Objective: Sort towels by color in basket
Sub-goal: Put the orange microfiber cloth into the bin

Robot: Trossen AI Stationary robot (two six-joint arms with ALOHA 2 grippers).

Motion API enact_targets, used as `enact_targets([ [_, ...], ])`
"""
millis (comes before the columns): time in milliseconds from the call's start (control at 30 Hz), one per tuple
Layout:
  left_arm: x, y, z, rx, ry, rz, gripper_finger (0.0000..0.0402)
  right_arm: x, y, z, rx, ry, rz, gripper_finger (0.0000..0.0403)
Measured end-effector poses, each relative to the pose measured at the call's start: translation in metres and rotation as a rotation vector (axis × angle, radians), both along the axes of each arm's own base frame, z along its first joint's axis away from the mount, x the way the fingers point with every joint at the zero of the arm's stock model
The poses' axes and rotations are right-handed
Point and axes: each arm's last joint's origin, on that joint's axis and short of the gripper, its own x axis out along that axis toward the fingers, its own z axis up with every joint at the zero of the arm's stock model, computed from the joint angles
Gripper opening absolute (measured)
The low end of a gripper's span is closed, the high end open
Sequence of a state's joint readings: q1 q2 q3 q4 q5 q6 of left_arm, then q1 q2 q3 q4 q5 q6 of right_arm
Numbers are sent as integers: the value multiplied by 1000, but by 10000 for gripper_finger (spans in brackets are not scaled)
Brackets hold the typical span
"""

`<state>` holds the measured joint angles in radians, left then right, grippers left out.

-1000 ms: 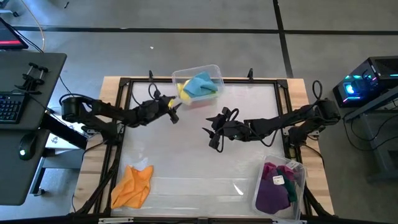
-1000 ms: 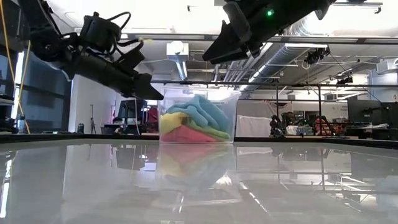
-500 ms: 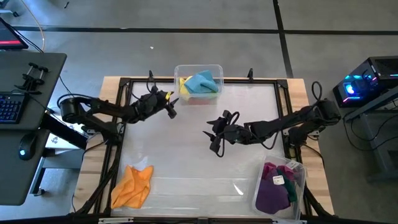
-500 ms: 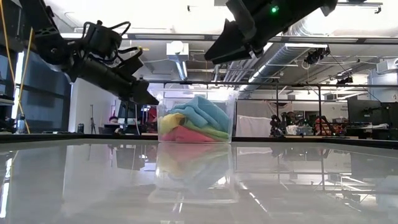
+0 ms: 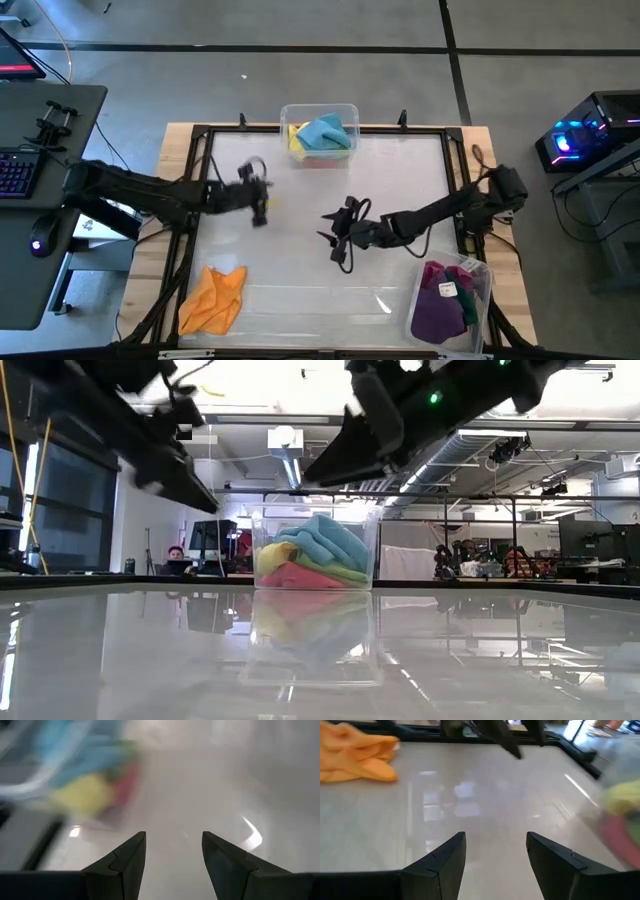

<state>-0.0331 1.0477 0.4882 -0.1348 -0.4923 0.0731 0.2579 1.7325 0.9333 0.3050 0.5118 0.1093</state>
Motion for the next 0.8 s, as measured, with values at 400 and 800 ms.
enact_targets([
  [400, -24, -121, 21, -157, 507, -96, 181, 9, 4, -11, -33, -21, 75, 206],
  [800, -55, -201, -8, -646, 952, 127, 181, 6, 11, -13, -130, 29, 149, 206],
])
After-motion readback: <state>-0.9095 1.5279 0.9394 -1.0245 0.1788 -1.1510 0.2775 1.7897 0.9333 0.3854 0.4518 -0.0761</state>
